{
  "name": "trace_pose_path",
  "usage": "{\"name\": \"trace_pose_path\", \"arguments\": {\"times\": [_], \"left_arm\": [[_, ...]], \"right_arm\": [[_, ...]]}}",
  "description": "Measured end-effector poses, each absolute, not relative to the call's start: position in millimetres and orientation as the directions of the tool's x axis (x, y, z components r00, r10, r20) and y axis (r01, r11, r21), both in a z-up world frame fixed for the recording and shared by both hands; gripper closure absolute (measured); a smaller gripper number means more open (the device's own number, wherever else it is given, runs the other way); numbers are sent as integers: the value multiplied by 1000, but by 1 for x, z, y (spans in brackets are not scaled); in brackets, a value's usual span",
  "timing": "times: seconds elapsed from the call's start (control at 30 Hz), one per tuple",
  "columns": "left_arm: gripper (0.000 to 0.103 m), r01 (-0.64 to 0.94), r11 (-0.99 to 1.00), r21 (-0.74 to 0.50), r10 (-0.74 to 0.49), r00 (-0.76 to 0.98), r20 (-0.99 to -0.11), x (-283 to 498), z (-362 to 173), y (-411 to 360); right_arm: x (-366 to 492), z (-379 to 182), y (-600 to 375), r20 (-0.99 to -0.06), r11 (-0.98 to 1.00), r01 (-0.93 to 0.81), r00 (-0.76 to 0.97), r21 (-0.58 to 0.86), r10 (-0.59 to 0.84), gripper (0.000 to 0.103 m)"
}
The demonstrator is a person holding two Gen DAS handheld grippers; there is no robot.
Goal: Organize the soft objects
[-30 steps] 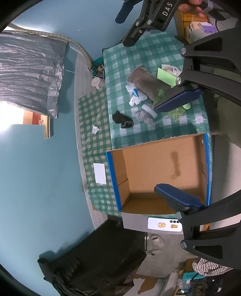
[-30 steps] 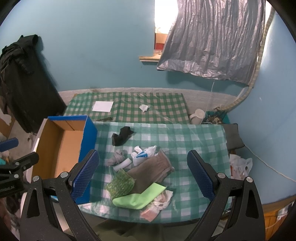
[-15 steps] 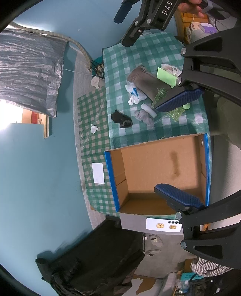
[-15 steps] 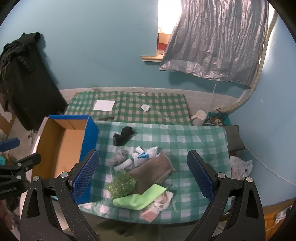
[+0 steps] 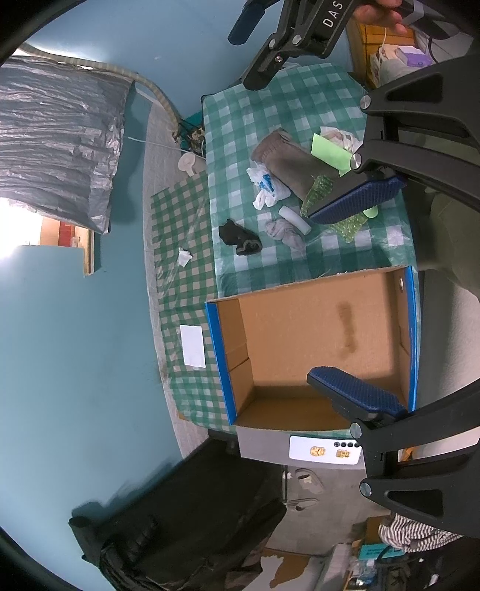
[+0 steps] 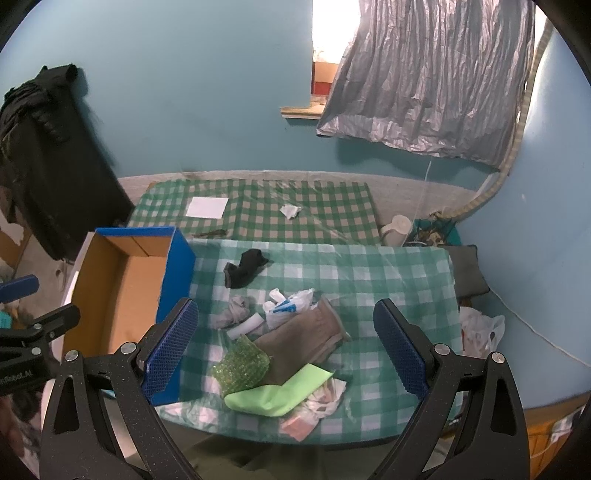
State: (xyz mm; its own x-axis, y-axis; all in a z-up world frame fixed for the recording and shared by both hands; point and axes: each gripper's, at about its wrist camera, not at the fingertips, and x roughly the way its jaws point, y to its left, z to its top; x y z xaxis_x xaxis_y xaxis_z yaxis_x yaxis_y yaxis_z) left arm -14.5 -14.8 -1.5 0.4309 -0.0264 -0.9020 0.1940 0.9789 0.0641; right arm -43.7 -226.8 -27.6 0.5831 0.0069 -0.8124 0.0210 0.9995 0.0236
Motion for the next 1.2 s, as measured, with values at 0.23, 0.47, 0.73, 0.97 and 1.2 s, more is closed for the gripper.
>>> {"name": "trace_pose_path", "arguments": {"times": [0.23,0.47,0.73,0.97,1.2], "left_arm": [[22,199,978,63,-27,421,-907,-15,-7,-22],[22,201,978,62,-26,411,-911,-13,-6,-21],[22,202,978,61,-23,392,-920,-8,-13,-23],[22,237,969,76,-13,355,-935,-5,-33,-32],[22,288,952,102,4,322,-947,0,-58,-49]], "right_arm": [[-44,-28,-228,-814,999,21,581,25,8,8],[-48,-34,-232,-815,999,24,579,28,9,8],[-54,-45,-237,-827,999,33,562,41,16,8],[-49,-65,-254,-865,996,65,502,63,22,8],[-52,-98,-280,-910,991,120,416,54,-1,8]]}}
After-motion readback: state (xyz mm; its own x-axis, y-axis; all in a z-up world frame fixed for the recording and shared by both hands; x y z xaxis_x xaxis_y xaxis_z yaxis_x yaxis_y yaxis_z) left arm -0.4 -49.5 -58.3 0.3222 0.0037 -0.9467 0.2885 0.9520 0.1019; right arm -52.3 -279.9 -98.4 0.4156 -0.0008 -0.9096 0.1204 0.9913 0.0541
